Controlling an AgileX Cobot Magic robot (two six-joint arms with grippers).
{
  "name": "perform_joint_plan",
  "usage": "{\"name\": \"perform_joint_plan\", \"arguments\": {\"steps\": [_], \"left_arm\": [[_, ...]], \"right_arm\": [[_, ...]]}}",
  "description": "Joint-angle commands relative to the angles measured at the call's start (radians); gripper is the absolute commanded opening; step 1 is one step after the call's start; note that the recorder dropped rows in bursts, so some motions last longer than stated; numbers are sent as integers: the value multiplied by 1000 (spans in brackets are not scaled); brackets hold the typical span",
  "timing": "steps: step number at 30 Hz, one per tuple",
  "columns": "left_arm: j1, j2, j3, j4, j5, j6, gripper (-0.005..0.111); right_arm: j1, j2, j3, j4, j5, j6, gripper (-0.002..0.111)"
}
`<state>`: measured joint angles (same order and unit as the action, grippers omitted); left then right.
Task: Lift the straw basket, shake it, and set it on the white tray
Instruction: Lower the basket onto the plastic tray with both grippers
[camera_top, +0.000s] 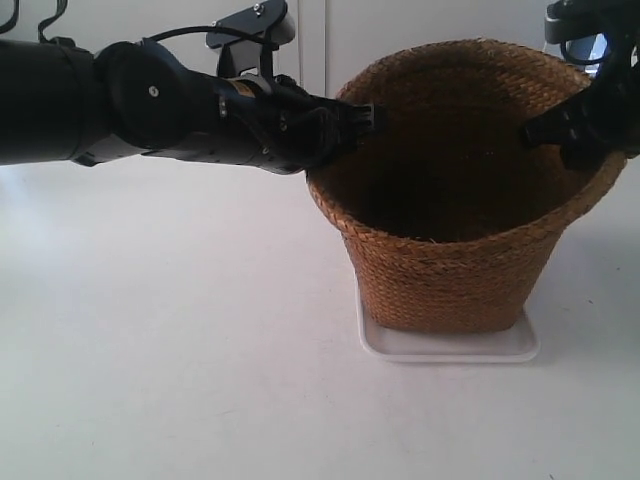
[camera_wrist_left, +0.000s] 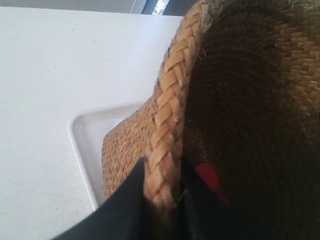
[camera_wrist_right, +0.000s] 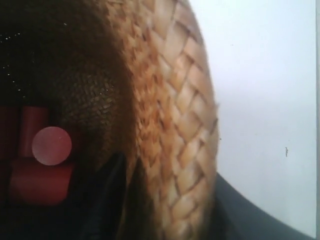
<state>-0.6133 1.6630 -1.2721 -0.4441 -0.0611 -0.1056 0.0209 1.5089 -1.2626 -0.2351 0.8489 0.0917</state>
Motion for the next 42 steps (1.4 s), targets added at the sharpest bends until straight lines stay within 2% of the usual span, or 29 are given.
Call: {"name": "perform_joint_plan", "arguments": {"steps": [1, 3, 5, 14, 42], "left_arm": [[-6, -10, -9, 15, 7, 42, 43], [-6, -10, -9, 15, 7, 42, 51], [-6, -10, -9, 15, 7, 42, 54], [-6, -10, -9, 15, -10, 62, 54], [-6, -12, -10, 64, -99, 60, 54]], "right_arm": [[-12, 2, 7, -35, -28, -1, 48], [-12, 2, 7, -35, -28, -1, 49], [-12, 2, 7, -35, -28, -1, 49], [-12, -2, 7, -35, -42, -1, 67], [-12, -70, 7, -33, -47, 20, 67]]}}
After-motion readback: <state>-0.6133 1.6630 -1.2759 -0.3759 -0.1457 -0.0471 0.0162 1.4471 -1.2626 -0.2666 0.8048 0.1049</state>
